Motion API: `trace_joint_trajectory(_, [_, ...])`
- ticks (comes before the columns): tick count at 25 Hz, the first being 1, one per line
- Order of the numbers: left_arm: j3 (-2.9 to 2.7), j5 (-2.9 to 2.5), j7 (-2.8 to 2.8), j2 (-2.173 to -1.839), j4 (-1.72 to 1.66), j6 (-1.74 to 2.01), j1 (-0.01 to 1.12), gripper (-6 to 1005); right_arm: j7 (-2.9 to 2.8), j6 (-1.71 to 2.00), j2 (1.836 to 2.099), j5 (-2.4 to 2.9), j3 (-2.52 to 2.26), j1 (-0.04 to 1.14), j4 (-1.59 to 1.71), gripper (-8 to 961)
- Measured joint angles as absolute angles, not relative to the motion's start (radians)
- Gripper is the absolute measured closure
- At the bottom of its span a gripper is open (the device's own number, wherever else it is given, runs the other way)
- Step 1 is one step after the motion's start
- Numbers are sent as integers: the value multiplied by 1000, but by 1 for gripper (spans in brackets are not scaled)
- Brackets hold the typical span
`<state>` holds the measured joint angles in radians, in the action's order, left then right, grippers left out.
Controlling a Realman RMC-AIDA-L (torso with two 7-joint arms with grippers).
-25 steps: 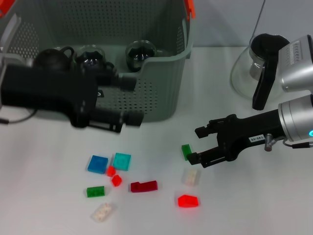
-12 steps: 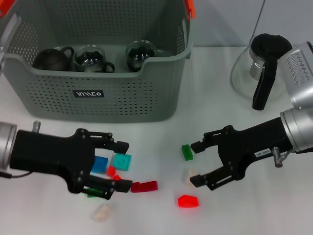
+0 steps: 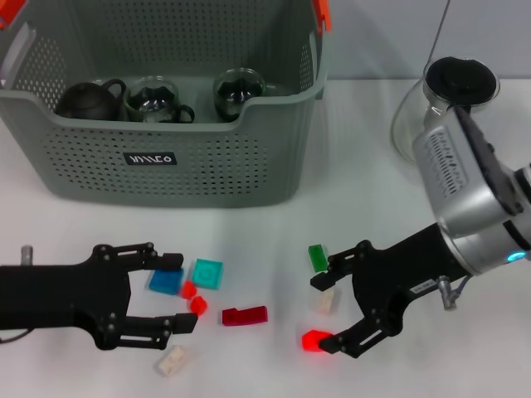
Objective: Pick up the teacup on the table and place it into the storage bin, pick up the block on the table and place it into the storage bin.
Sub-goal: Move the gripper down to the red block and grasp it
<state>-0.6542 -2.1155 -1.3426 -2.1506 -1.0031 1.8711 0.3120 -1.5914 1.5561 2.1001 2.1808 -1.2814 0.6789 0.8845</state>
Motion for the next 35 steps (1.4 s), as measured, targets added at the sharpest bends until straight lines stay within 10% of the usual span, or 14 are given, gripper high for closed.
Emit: trace_joint_trajectory(35, [-613,-2153,-1251,-2159,-858,1771,311,171,-1736,1317,2103,2193,-1659,714,892,91])
